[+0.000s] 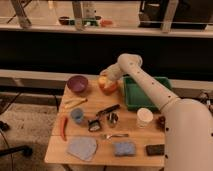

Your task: Place apple in red bowl

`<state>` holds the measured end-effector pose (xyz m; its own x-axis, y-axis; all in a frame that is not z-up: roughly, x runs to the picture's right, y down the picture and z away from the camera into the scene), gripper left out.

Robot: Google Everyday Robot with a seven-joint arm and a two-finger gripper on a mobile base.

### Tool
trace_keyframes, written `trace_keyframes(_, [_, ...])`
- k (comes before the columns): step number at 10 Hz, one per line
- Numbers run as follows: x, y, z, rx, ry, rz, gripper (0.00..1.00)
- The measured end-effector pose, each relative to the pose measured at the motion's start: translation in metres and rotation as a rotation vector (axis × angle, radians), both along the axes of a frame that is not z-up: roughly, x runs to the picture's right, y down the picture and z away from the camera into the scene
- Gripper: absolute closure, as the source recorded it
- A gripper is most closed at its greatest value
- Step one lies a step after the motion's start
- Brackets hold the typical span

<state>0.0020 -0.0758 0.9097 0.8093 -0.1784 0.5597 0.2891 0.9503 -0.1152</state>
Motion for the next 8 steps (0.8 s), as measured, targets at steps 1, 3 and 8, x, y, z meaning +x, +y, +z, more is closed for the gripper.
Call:
trace_keyframes(1, [0.003, -0.008, 0.007, 0.008, 0.009, -0.003, 1.00])
trace_keyframes(3, [0.012, -0.013, 0.016, 0.002, 0.024, 0.011, 1.00])
trace_keyframes(8, [0.027, -0.008, 0.022, -0.019, 0.059, 0.058, 1.00])
